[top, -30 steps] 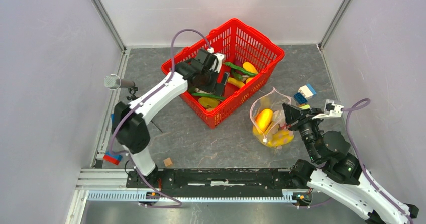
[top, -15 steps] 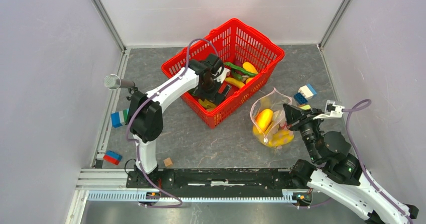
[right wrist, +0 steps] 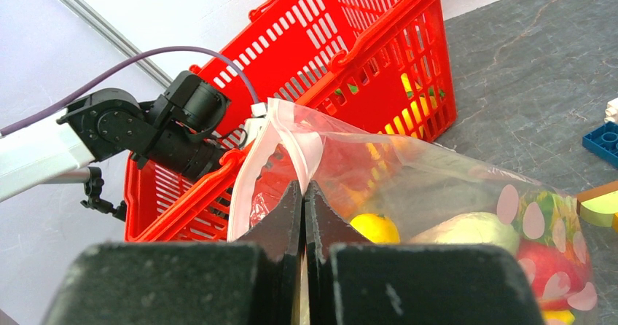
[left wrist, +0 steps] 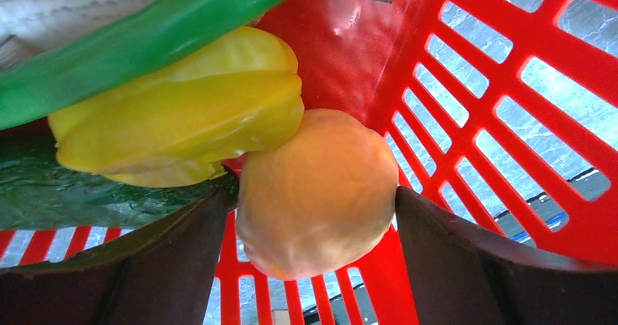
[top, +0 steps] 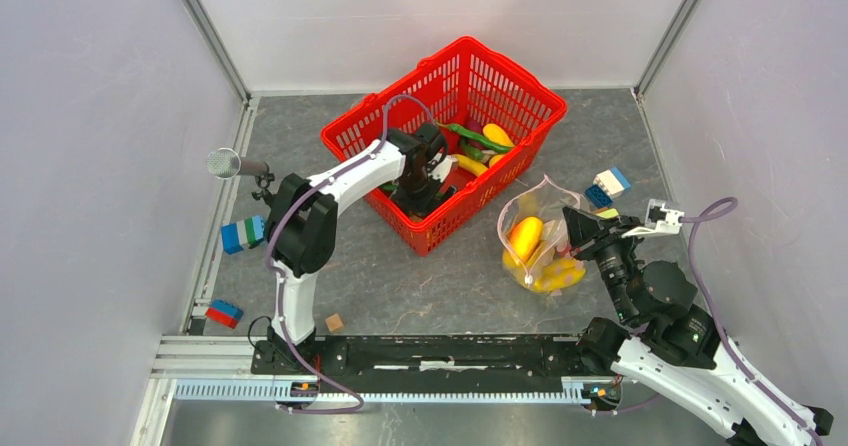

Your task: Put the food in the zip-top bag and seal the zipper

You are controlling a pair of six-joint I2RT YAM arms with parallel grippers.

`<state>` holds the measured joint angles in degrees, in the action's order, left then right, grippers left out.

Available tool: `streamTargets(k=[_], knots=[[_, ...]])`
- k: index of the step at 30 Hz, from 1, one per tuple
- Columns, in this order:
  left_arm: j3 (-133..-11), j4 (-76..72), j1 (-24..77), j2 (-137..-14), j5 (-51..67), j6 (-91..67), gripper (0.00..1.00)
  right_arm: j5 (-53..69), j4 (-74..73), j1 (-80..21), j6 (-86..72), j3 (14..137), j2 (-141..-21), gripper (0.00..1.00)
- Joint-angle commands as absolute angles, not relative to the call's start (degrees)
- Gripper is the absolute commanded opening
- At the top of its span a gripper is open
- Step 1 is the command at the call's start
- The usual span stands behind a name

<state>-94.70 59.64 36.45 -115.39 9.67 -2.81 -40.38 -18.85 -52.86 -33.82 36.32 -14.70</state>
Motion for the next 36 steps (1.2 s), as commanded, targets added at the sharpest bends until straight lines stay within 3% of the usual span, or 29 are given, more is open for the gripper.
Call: streamTargets(k=[1,8,10,13,14,25,36], knots=[[-94.84,58.84,36.47,-117.37,10.33,-1.02,0.89,-40.70,-17.79,-52.99,-34.20,36.21,-15.27,0.02],[-94.09,58.62,36.46,-116.37,11.49,-0.72,0.67,-40.78,-17.65,-52.98,-34.29,36.22,-15.54,0.02],[-94.12,58.65,36.41,-115.34,11.84,-0.76,0.56,-40.77,-17.49,-52.95,-34.29,36.21,-15.81,0.02],[-94.05,58.67,36.45,-112.99,12.65,-0.66,0.25,-40.38,-17.30,-53.02,-34.41,36.29,-16.32,0.02],[-94.15,58.62,36.39,-111.97,12.57,-0.65,0.21,-40.30,-17.28,-53.00,-34.38,36.30,-16.48,0.02],[-94.74,53.21,36.47,-97.89,9.34,-4.04,0.19,-39.56,-15.84,-53.00,-34.28,36.47,-18.14,0.02],[-87.46,40.31,36.83,-81.01,10.85,-7.86,0.16,-38.37,-14.68,-53.01,-33.78,36.48,-19.64,0.02]])
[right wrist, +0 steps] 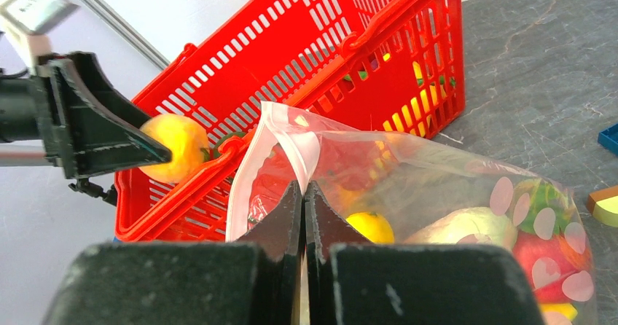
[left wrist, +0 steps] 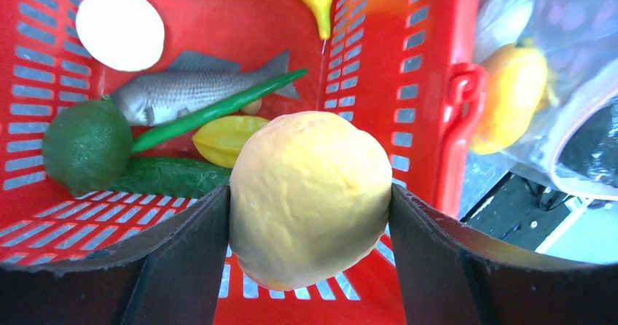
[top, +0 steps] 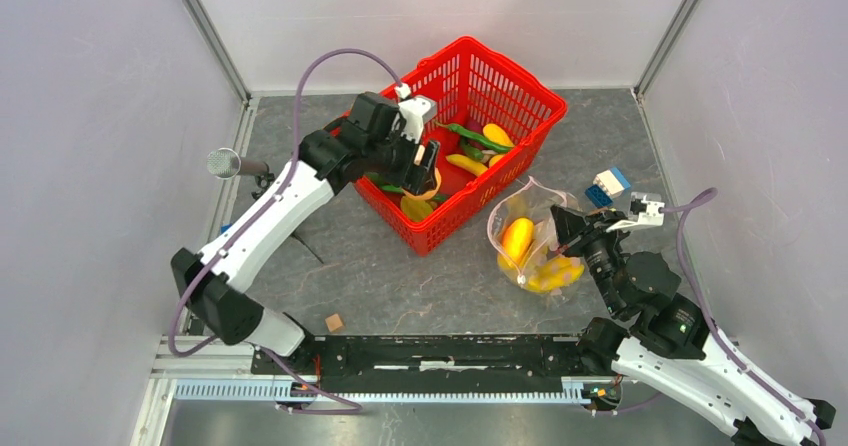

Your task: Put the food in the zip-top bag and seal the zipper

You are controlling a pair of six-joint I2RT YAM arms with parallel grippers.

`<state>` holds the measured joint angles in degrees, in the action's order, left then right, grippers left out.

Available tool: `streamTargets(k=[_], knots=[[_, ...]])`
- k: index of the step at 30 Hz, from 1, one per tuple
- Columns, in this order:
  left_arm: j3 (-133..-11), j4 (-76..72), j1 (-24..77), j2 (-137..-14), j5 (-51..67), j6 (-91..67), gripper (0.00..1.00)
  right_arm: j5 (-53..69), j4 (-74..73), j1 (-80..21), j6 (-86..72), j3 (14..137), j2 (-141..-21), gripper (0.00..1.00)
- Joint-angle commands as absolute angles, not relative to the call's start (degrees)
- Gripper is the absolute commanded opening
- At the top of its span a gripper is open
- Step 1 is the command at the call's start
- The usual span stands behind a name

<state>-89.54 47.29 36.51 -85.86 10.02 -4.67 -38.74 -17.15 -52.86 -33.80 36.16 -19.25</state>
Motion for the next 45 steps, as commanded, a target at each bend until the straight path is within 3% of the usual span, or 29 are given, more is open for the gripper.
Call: streamTargets(k=[1,8,16,24,36,45], knots=[[-86.65,38.68,36.91,-79.86,12.39,-8.55,0.16,-38.37,-14.61,-52.94,-33.79,36.41,-19.73,0.02],[-76.84,17.22,39.82,-71.58,26.66,-18.87,0.16,-37.51,-14.07,-52.94,-34.07,36.21,-20.35,0.02],[-73.85,4.80,49.90,-70.84,25.94,-22.17,0.16,-36.76,-13.57,-52.98,-34.30,36.08,-20.57,0.02],[-74.22,1.83,55.78,-77.45,23.09,-23.74,0.16,-35.13,-12.54,-52.94,-33.56,36.21,-20.45,0.02],[-79.00,10.28,59.91,-86.38,2.99,-21.66,0.14,-32.99,-10.96,-53.00,-32.46,36.39,-19.05,0.02],[-82.15,8.69,60.57,-89.52,3.18,-23.33,0.32,-30.92,-8.94,-52.93,-32.36,36.18,-18.56,0.02]])
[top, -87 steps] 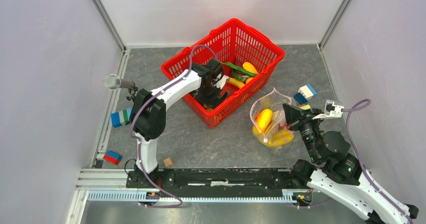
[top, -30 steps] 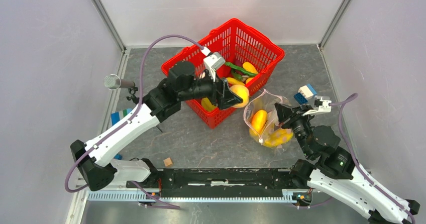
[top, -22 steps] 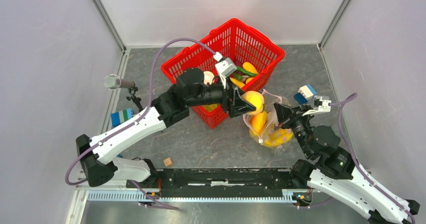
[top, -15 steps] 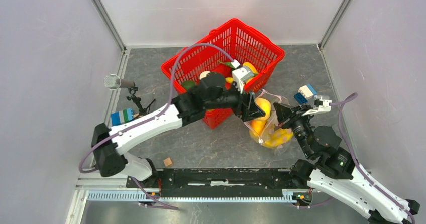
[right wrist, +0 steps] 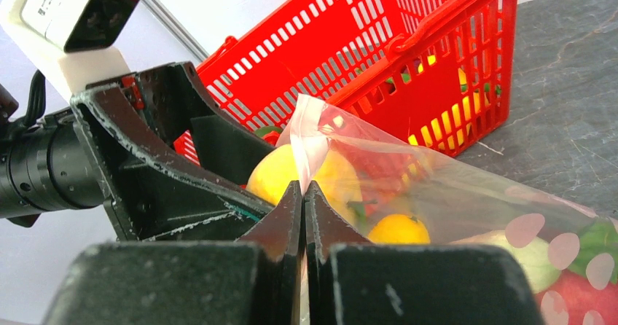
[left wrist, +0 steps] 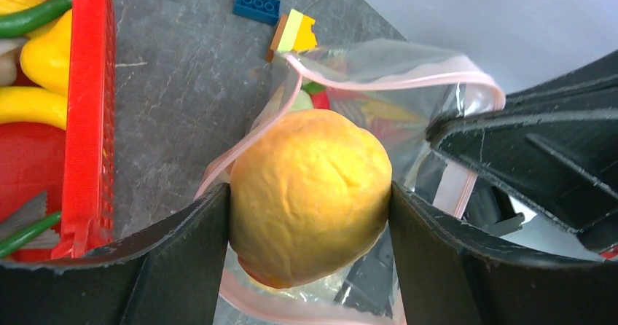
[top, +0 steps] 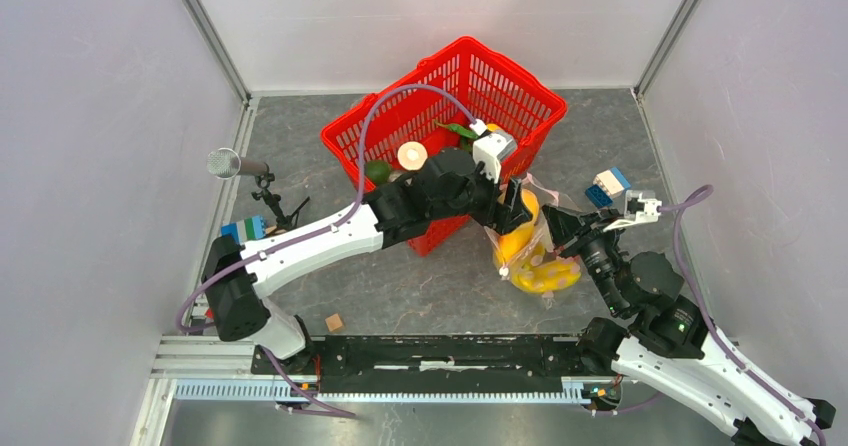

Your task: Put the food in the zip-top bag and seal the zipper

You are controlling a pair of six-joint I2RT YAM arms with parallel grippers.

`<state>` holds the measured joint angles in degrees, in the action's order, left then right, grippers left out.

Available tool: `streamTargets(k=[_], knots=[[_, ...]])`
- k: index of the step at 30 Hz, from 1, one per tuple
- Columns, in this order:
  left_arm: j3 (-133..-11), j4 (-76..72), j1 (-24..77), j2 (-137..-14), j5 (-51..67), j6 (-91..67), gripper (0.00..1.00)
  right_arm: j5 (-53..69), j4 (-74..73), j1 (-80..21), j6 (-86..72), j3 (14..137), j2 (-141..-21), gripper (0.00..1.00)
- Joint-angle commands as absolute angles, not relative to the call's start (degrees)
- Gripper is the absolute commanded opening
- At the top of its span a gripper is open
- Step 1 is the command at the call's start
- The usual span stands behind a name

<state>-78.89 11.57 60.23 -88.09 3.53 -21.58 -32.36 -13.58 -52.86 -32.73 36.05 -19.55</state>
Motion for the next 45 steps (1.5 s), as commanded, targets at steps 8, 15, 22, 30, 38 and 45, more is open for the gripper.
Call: streamTargets(k=[8,15,22,30,38,45], knots=[[-83.20,4.41,61.84,-93.49,7.45,-26.54,0.46,-31.18,-6.10,-53.00,-34.33,34.04,-16.66,0.02],[-80.78,-1.65,62.06,-91.84,11.57,-27.58,0.76,-34.00,-8.22,-53.01,-36.33,34.28,-15.90,0.03],[-81.48,-0.71,62.13,-91.88,23.06,-21.72,1.00,-42.02,-13.08,-52.97,-37.20,35.09,-12.00,0.03],[-82.58,-1.50,62.12,-91.05,26.28,-22.49,1.00,-46.46,-16.67,-52.99,-40.11,34.32,-7.50,0.03],[-78.59,-1.15,62.18,-80.35,26.74,-18.83,1.00,-55.91,-14.69,-52.99,-41.49,29.80,3.76,0.03],[-74.28,6.83,62.12,-73.12,5.95,-11.21,1.00,-53.86,-22.82,-53.00,-41.55,35.85,-3.07,0.04]])
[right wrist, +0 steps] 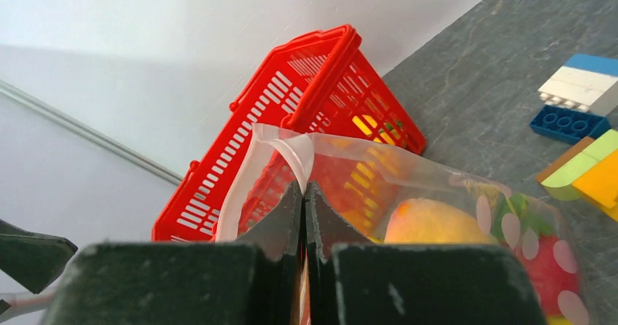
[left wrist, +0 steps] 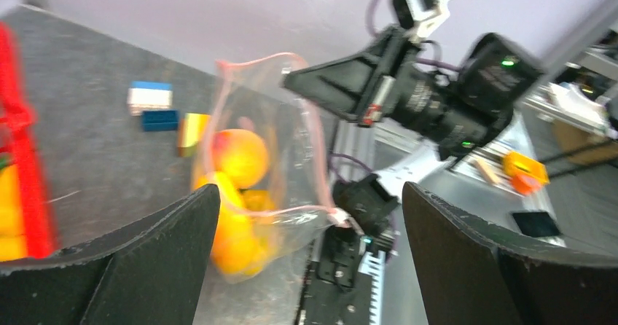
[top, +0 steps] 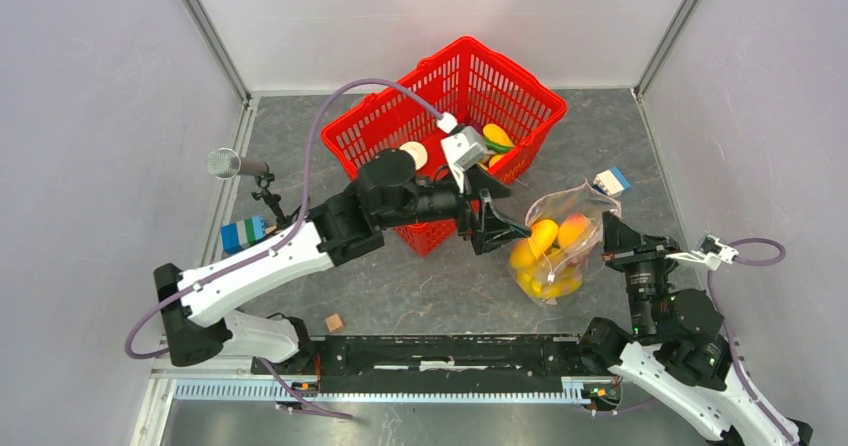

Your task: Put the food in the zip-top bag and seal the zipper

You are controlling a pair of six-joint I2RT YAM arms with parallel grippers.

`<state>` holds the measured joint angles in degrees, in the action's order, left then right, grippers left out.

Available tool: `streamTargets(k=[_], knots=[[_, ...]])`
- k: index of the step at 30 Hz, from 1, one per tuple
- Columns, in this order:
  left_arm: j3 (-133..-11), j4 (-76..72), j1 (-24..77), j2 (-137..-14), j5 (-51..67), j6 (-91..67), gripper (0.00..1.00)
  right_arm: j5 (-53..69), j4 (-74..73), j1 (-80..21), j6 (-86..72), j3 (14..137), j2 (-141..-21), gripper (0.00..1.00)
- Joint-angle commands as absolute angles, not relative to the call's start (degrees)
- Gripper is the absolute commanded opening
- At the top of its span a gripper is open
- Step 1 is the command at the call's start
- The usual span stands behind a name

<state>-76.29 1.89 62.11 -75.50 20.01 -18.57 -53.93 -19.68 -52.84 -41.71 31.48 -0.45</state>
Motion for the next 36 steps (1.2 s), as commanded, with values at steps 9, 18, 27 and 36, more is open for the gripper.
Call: streamTargets(k=[9,18,27,36], knots=[[-74.64,17.40,60.17,-71.96,-12.92,-7.12,1.00,-45.20,-18.04,-53.02,-36.72,36.66,-10.98,0.04],[-74.48,22.83,46.86,-73.89,-5.57,-10.63,1.00,-41.08,-16.06,-52.95,-35.05,36.67,-13.63,0.04],[-81.35,29.20,35.90,-85.50,-3.61,-11.50,1.00,-40.69,-15.76,-52.96,-35.53,36.04,-13.01,0.04],[-91.72,32.83,34.98,-100.30,-22.45,-7.25,1.00,-40.09,-14.60,-53.00,-35.76,35.60,-13.96,0.04]])
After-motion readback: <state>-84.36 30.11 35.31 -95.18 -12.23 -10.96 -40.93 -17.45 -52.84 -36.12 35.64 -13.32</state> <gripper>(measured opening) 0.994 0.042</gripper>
